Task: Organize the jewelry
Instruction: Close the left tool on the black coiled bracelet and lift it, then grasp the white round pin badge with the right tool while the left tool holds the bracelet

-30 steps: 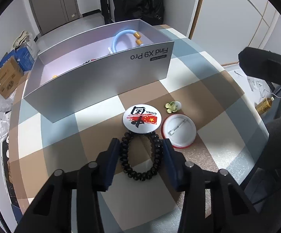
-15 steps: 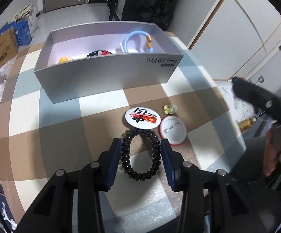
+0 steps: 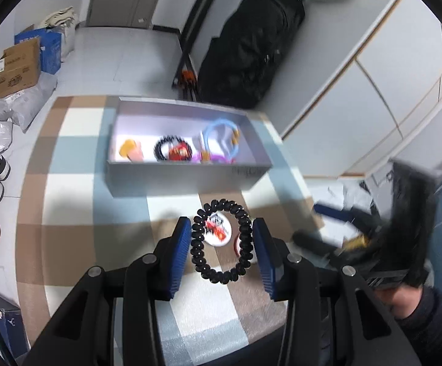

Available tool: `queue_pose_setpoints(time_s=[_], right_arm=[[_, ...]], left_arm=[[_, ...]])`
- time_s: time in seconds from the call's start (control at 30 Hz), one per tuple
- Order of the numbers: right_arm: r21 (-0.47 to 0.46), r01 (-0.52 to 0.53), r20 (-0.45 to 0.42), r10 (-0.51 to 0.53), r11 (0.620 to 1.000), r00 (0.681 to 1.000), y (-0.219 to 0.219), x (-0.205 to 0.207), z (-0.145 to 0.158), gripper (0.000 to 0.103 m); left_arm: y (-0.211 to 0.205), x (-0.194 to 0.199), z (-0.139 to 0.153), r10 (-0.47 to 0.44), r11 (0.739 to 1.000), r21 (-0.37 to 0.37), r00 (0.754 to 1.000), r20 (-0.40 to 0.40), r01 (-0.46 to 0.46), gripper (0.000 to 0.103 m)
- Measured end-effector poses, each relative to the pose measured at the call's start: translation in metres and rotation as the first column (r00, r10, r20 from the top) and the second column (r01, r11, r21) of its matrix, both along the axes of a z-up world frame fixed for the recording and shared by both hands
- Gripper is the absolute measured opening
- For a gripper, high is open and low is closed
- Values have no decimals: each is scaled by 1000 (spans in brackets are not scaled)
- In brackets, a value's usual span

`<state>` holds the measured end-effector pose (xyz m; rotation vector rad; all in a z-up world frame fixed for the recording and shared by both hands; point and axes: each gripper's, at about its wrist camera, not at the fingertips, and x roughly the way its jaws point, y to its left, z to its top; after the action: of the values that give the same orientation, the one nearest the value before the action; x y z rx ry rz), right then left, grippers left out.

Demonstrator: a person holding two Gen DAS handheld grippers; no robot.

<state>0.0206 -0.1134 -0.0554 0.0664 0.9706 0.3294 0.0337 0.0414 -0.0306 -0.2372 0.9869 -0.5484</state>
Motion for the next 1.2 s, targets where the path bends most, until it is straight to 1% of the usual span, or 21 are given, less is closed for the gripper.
queue_pose_setpoints(time_s=[0.1,0.2,0.23,0.3,0.37,0.4,0.47,0.53,0.63,0.73,0.83,0.9,0.97,1.13,1.2], right_arm=[[-24,-48,-22,48,999,999,14,-1,-8,88],[-51,-94,-31,93,994,995,26,-4,-13,83],[-68,-113,-35,111,991,993,31,-5,-15,79],[-90,-140,-42,137,986,990,37,-5,-19,76],[-102,-159,-48,155,982,987,42,-4,-22,70],[-113,-167,-49,163,979,985,44,-4,-24,69],[-131,-179,-54,173,975,983,49,-2,-28,61],[-139,-193,-59,186,971,981,54,-1,-30,55],[-177,-218,-57,211,960,976,63,-2,-34,54],[-221,-240,-52,235,945,971,71,-5,-38,46],[-267,-239,-45,236,934,971,75,-5,-40,42],[-254,-229,-50,224,940,973,73,-4,-39,39],[-234,-223,-56,216,946,975,70,-2,-38,39],[-240,-223,-50,218,945,975,69,-3,-36,38],[-221,-221,-43,217,950,975,68,-2,-34,34]], left_arm=[[9,5,6,49,998,-39,999,19,-48,36],[15,7,9,80,995,-59,996,32,-78,36],[16,9,9,90,994,-63,995,33,-87,36],[20,11,8,103,992,-78,994,27,-101,36],[22,14,7,109,990,-95,994,17,-107,36],[22,15,7,113,989,-97,993,16,-111,36],[25,15,7,114,989,-101,993,16,-112,36],[28,14,8,119,988,-101,993,17,-117,36],[30,14,9,129,986,-107,992,19,-126,36],[31,14,11,128,986,-107,992,24,-125,36],[31,14,11,126,987,-103,992,28,-122,36],[31,14,11,125,987,-105,992,25,-122,36],[31,14,10,125,987,-104,992,22,-122,36],[31,15,10,124,987,-105,992,16,-122,36],[32,15,11,127,986,-107,992,18,-124,36]])
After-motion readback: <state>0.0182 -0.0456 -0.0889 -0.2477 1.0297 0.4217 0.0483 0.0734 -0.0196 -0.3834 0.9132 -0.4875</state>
